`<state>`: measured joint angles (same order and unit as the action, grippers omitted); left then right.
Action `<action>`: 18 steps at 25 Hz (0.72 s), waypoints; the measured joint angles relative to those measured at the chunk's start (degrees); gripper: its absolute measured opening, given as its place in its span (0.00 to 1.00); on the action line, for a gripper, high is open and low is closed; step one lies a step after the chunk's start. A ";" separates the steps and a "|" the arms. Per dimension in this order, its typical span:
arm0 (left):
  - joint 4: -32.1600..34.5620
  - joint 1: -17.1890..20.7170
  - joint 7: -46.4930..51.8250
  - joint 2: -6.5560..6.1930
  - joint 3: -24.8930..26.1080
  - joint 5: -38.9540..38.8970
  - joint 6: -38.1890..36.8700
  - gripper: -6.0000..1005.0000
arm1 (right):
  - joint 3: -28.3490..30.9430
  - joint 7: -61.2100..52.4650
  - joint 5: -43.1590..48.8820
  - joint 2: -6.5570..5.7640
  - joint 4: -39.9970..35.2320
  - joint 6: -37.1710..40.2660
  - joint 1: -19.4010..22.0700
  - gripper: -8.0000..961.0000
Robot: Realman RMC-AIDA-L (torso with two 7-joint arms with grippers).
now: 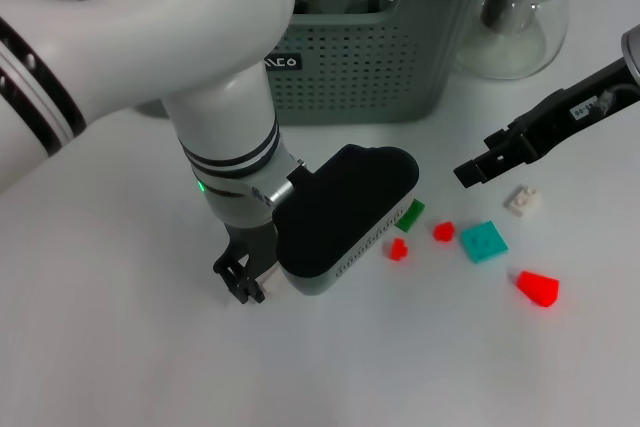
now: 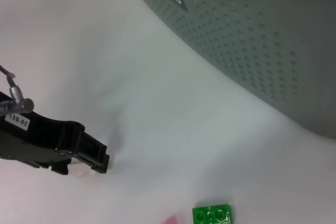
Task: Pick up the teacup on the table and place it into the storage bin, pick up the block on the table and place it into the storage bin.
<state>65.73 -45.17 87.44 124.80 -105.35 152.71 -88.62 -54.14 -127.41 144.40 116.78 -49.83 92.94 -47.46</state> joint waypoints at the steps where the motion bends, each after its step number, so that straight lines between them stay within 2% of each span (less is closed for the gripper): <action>1: -0.23 -0.09 0.08 0.00 -0.08 0.00 0.19 0.70 | 0.00 0.01 -0.02 -0.05 0.00 0.00 0.00 0.85; 5: -0.92 -0.42 0.67 0.00 -0.55 0.04 0.90 0.50 | 0.01 0.01 -0.05 -0.15 0.00 -0.03 0.00 0.85; 11: 0.04 -0.53 1.88 -0.03 0.14 0.07 -0.30 0.45 | 0.00 0.03 -0.16 -0.23 -0.02 -0.05 0.00 0.85; 13: 1.32 -0.37 2.70 -0.16 2.09 0.04 -2.01 0.43 | 0.00 0.06 -0.22 -0.24 -0.10 -0.04 0.00 0.85; 16: 4.45 0.77 3.34 -0.17 11.36 -1.96 -6.81 0.41 | 0.00 0.10 -0.24 -0.24 -0.44 0.01 0.00 0.85; 18: 6.07 1.29 3.97 -0.23 23.00 -6.74 -10.77 0.41 | 0.00 0.15 -0.31 -0.25 -0.60 0.06 0.01 0.85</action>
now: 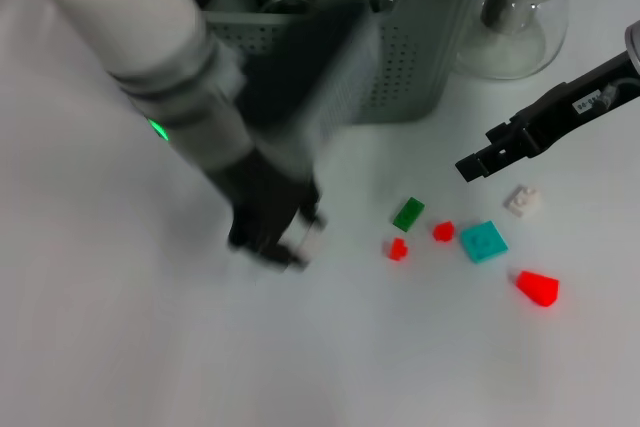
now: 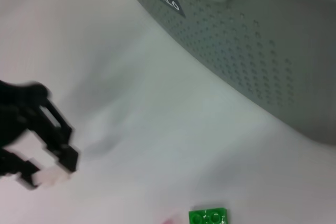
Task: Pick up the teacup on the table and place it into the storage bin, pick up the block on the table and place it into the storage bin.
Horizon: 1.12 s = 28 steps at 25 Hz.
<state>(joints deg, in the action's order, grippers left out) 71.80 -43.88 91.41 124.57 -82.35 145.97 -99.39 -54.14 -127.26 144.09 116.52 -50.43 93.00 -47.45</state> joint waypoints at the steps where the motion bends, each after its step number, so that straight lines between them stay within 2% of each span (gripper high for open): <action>1: 0.64 -0.11 0.48 -0.21 5.73 -2.27 -1.33 0.41 | 0.01 0.04 0.00 -0.03 -0.03 0.08 0.00 0.85; 3: 1.80 -1.21 2.93 -0.64 20.46 -7.81 -4.51 0.41 | 0.00 0.08 0.00 -0.11 -0.05 0.12 -0.17 0.85; 5: 2.32 -3.44 7.69 -2.13 34.85 -12.35 -6.09 0.41 | 0.00 0.08 0.00 -0.18 0.00 0.14 -0.41 0.85; 6: 2.42 -4.32 9.68 -3.02 39.14 -13.61 -6.04 0.41 | 0.01 0.09 0.00 -0.23 0.00 0.22 -0.51 0.85; 7: 2.26 -5.32 13.57 -4.68 43.61 -14.41 -4.50 0.41 | 0.01 0.08 -0.02 -0.24 0.01 0.27 -0.55 0.85; 9: 1.47 -6.44 20.44 -7.51 48.06 -14.54 0.15 0.41 | -0.01 -0.01 -0.05 -0.24 0.02 0.33 -0.60 0.85; 11: -0.70 -7.58 26.63 -10.18 47.81 -12.33 7.23 0.42 | -0.10 -0.13 -0.04 -0.26 0.15 0.35 -0.63 0.85; 12: -2.40 -8.38 28.90 -11.25 45.95 -10.39 10.94 0.42 | -0.21 -0.19 -0.07 -0.24 0.21 0.32 -0.65 0.85; 13: -4.46 -9.40 30.59 -11.99 43.98 -7.86 14.75 0.42 | -0.24 -0.22 -0.06 -0.24 0.25 0.35 -0.64 0.85; 15: -9.45 -11.89 32.11 -12.38 40.52 -2.63 20.26 0.43 | -0.32 -0.22 -0.05 -0.12 0.28 0.33 -0.68 0.85; 17: -15.06 -14.38 32.59 -12.17 38.65 2.05 24.61 0.44 | -0.41 -0.21 -0.05 0.00 0.29 0.34 -0.80 0.85; 19: -19.02 -16.02 32.60 -11.41 37.11 4.35 28.13 0.45 | -0.45 -0.19 0.03 0.02 0.31 0.38 -0.97 0.85; 25: -22.21 -16.53 32.79 -8.57 30.70 7.82 34.27 0.47 | -0.44 -0.26 0.32 0.11 0.05 0.84 -1.31 0.85; 28: -23.40 -16.71 32.88 -7.63 29.91 9.87 35.99 0.49 | -0.44 -0.18 0.32 0.11 0.08 0.89 -1.33 0.85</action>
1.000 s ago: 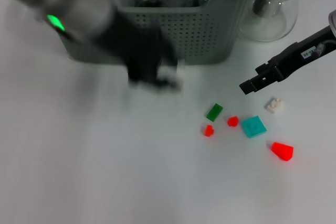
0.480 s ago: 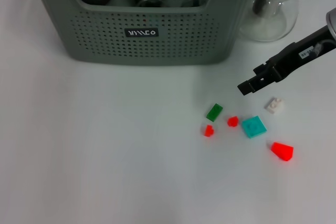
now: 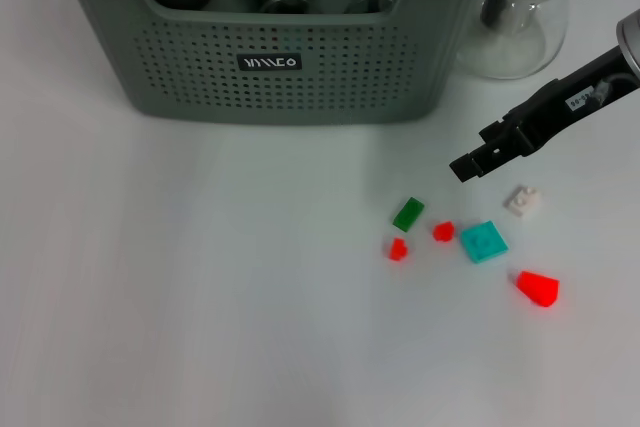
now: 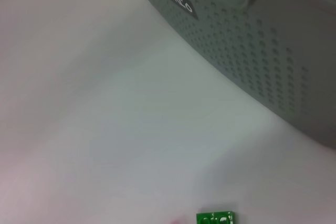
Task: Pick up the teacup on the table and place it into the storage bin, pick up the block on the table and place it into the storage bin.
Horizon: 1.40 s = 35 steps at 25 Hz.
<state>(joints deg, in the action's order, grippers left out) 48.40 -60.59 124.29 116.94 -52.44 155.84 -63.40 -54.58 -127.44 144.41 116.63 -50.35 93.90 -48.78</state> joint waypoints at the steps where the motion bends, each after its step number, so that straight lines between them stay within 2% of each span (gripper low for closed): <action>1: -0.26 -0.01 0.03 0.26 -0.17 0.41 0.43 0.49 | 0.00 0.08 0.00 0.00 0.08 0.00 0.00 0.85; 5: -0.05 -0.02 0.11 0.65 -0.27 0.67 0.96 0.51 | -0.04 0.23 0.00 -0.06 0.21 0.04 0.04 0.85; 8: 1.38 0.35 0.20 0.51 -0.28 0.41 -0.31 0.62 | -0.08 0.33 0.00 -0.14 0.12 0.06 0.25 0.85; 10: 4.86 1.34 0.23 0.40 0.21 -0.57 -3.20 0.70 | -0.09 0.41 0.00 -0.19 0.06 0.10 0.38 0.85; 13: 15.13 4.61 -0.71 0.80 2.19 -6.49 -12.46 0.87 | -0.06 0.85 0.00 -0.27 0.19 0.15 0.53 0.85; 15: 21.31 7.06 -1.78 0.87 3.08 -12.26 -18.97 0.87 | 0.02 1.10 -0.02 -0.32 0.31 0.19 0.67 0.85; 18: 31.23 11.86 -6.12 0.99 4.60 -24.87 -32.94 0.87 | 0.04 1.19 -0.01 -0.40 0.33 0.16 0.92 0.85; 20: 35.96 14.25 -10.00 1.73 4.99 -30.80 -42.21 0.87 | 0.08 1.23 -0.01 -0.51 0.17 0.22 1.17 0.85; 22: 38.80 15.93 -12.38 2.74 3.87 -33.06 -48.06 0.87 | 0.19 1.23 -0.01 -0.63 0.14 0.16 1.25 0.85; 23: 39.91 16.83 -13.33 3.34 1.95 -33.32 -50.01 0.87 | 0.25 1.23 -0.01 -0.67 0.21 0.21 1.25 0.85; 24: 39.91 16.83 -13.33 3.34 1.95 -33.32 -50.01 0.87 | 0.28 1.23 -0.03 -0.70 0.30 0.14 1.24 0.85; 25: 40.19 17.87 -14.36 3.99 -1.17 -32.78 -51.25 0.87 | 0.32 1.23 -0.06 -0.74 0.35 0.13 1.25 0.85; 26: 38.96 19.10 -16.09 5.08 -8.16 -30.12 -51.12 0.87 | 0.33 1.23 -0.07 -0.74 0.41 0.15 1.25 0.85; 28: 36.57 19.44 -18.12 6.54 -14.08 -25.86 -49.44 0.87 | 0.35 1.23 -0.05 -0.74 0.45 0.12 1.28 0.85; 31: 32.71 19.04 -19.23 7.40 -21.69 -21.83 -44.57 0.87 | 0.35 1.23 -0.02 -0.72 0.46 0.09 1.30 0.85; 33: 29.23 18.37 -19.25 7.48 -27.70 -19.70 -39.45 0.87 | 0.35 1.17 -0.01 -0.71 0.32 0.09 1.32 0.85; 35: 26.54 17.54 -18.78 7.50 -31.16 -18.43 -35.20 0.87 | 0.24 1.03 -0.01 -0.70 0.17 0.09 1.32 0.85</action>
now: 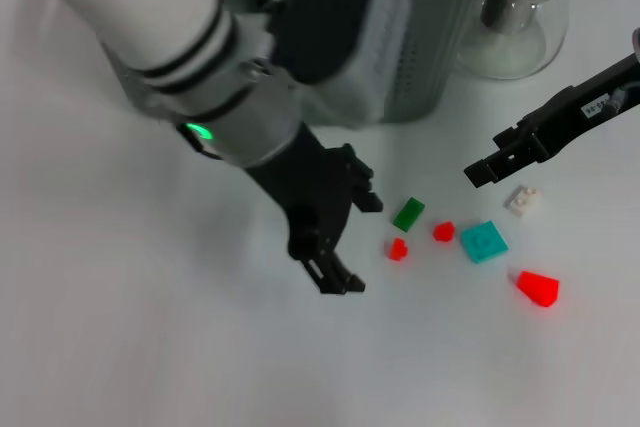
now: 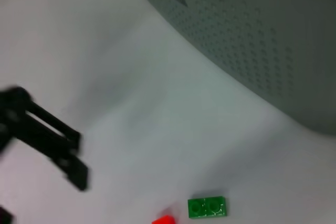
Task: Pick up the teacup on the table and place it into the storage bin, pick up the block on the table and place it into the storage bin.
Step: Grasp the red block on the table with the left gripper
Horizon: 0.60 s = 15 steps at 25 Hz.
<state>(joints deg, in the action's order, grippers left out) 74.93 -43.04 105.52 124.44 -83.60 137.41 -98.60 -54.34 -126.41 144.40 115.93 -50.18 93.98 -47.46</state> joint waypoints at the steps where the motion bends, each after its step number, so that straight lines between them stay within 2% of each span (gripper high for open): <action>1: -1.45 -0.65 0.69 0.03 -1.63 0.26 1.88 0.87 | -0.05 -0.05 0.00 0.00 -0.04 0.01 0.00 0.85; 7: -8.90 -3.60 3.70 0.10 -11.45 0.54 12.93 0.86 | 0.06 0.18 0.00 -0.22 0.17 0.11 0.18 0.85; 15: -16.36 -7.11 3.44 0.35 -18.68 0.01 22.72 0.86 | -0.18 0.28 0.00 -0.33 -0.15 0.45 0.46 0.85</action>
<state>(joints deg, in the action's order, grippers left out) 58.58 -50.15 108.95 124.79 -102.28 137.43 -75.88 -54.52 -126.13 144.41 115.60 -50.33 94.43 -47.00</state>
